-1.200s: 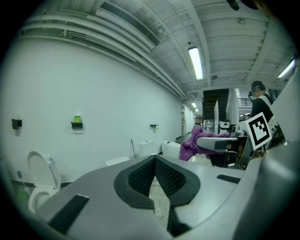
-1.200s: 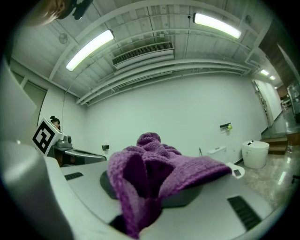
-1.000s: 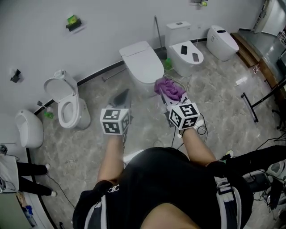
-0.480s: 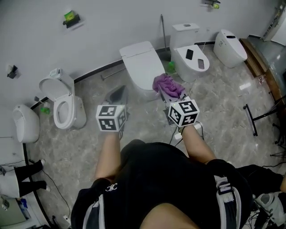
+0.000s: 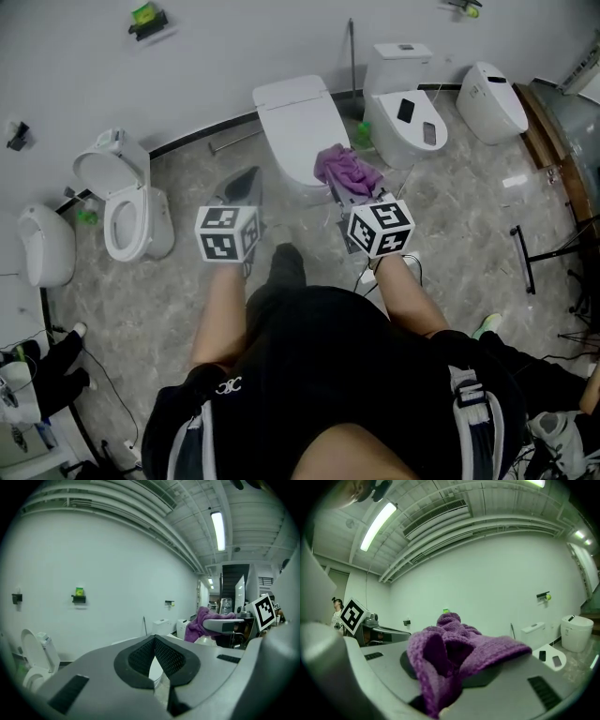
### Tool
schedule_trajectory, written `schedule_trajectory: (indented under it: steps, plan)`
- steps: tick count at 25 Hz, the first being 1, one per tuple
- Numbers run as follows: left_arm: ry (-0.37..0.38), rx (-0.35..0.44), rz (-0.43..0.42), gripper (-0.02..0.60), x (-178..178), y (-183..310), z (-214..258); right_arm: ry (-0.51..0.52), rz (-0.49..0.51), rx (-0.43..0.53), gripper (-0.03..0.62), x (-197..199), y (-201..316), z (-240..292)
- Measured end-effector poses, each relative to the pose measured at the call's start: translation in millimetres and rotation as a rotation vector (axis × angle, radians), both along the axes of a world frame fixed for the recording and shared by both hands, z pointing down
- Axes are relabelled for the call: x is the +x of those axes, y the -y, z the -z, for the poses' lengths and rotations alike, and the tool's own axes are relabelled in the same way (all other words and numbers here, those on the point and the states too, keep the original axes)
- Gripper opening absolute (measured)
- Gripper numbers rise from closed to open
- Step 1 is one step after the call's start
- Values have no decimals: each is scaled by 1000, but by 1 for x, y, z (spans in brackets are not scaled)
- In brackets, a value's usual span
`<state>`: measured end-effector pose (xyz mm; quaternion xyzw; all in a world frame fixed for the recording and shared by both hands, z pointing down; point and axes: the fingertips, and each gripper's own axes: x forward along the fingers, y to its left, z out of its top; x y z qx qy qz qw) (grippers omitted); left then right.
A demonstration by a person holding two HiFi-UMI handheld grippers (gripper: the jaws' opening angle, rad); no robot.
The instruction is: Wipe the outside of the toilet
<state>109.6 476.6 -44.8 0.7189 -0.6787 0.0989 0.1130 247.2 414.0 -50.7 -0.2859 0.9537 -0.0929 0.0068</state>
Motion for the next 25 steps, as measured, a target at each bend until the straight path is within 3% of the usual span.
schedule_trajectory:
  steps: [9, 18, 25]
  plan:
    - [-30, -19, 8, 8, -64, 85, -25, -19, 39, 6, 118, -72, 81, -15]
    - [-39, -49, -6, 8, -181, 214, -36, -36, 72, -24, 118, -201, 209, -26]
    - [-94, -81, -4, 8, -267, 303, -54, -58, 104, -43, 118, -295, 299, -33]
